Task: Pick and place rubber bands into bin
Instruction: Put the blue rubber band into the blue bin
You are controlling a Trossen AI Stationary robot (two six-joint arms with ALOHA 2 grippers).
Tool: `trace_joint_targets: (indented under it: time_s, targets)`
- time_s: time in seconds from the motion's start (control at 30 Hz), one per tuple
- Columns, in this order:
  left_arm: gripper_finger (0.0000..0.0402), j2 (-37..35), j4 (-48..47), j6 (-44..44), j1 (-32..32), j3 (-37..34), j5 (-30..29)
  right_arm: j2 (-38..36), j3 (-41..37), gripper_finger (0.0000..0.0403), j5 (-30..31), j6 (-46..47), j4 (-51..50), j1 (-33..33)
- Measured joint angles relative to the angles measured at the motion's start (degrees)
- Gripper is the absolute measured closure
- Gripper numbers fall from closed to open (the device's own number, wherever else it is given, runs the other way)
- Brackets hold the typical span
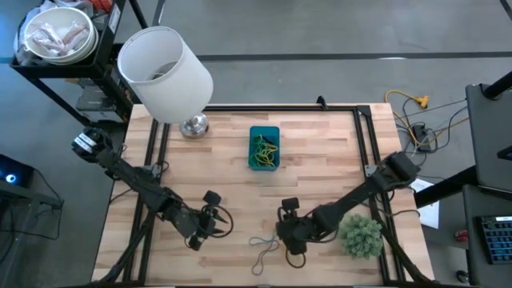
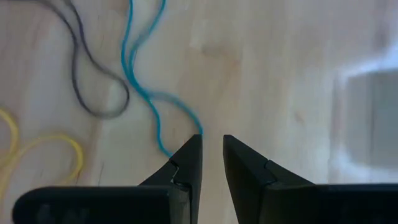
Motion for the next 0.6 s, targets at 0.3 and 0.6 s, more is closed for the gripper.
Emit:
trace_joint_targets:
  time_s: [0.3,0.6]
  targets:
    - [0.0272,0.0,0.0,0.0,0.0,-0.7,0.0,1.9,-2.2,0.0344,-4.8,0.0,4.0,-2.3]
    - [0.0272,0.1,0.1,0.0,0.0,-1.0,0.0,3.1,-3.0,0.0344,-9.6,-0.1,7.2,-4.8]
